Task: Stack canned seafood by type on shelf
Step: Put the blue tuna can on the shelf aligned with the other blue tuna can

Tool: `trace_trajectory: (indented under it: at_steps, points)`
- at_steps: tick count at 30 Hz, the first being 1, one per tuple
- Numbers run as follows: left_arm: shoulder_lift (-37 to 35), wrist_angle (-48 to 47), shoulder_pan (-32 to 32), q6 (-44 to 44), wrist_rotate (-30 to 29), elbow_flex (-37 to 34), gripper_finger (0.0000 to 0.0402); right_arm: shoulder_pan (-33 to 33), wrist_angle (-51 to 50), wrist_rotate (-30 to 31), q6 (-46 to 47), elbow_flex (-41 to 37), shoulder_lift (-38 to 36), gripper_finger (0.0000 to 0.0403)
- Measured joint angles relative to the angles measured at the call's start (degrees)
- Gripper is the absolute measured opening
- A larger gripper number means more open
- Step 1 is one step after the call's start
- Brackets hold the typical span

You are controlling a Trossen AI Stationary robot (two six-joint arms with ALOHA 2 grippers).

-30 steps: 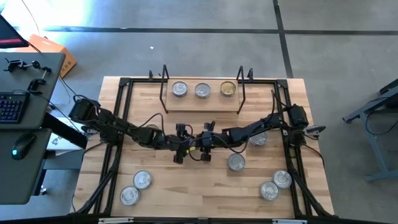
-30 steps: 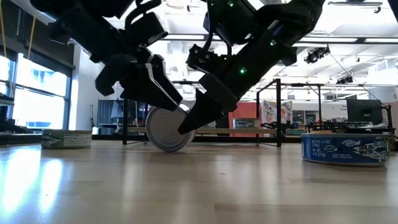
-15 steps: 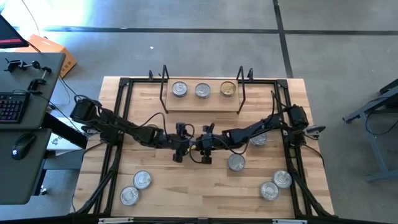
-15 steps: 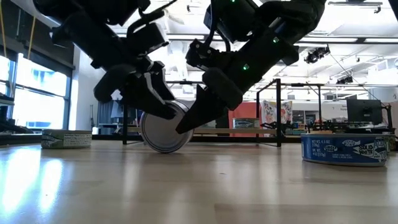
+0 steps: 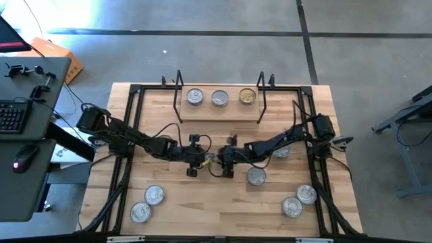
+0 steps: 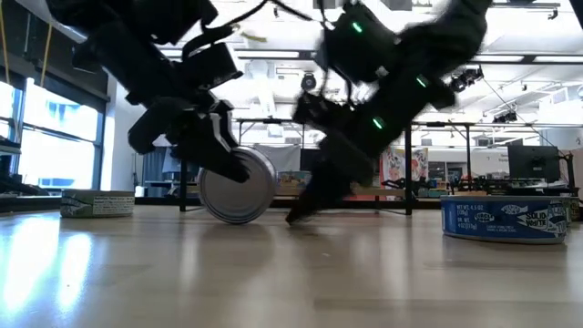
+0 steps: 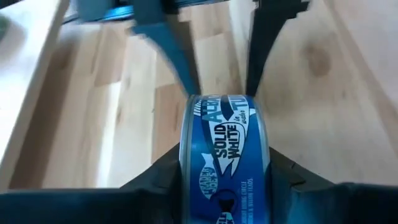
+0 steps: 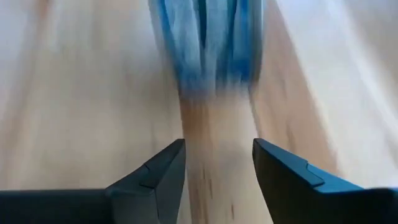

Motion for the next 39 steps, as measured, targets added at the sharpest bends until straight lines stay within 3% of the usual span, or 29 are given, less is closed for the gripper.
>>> trace_trajectory:
  at_steps: [5,12,19,26,30,34,39]
  points:
    - [-2.0,7.0,-1.0,-2.0,-3.9,-5.1,0.0119,2.3,18.1,2.2,5.3,-10.6,-0.1,0.0180]
    - [-2.5,37.3,-1.5,1.0,0.7,-14.4,0.0119,4.7,43.7,1.2,7.1,-20.7,0.1,0.0180]
    - [-2.5,58.7,-1.4,2.0,7.2,-17.3,0.0119,3.3,48.4,0.0,1.1,-17.9,0.1,0.0190]
    - [-2.9,61.7,-1.9,2.0,8.4,-17.4,0.0119,3.3,46.7,-1.4,-11.2,-8.8,0.0,0.0248]
    - [-3.9,61.6,-3.1,2.1,8.1,-17.4,0.0131,4.0,46.2,0.6,-15.8,-5.9,0.0,0.0256]
    - [-5.5,59.3,-4.0,2.1,7.5,-17.3,0.0136,6.1,45.9,5.6,-18.8,-5.4,0.0,0.0234]
    - [-6.5,55.4,-4.1,2.1,7.2,-17.3,0.0132,8.5,45.9,11.0,-21.6,-5.4,0.0,0.0179]
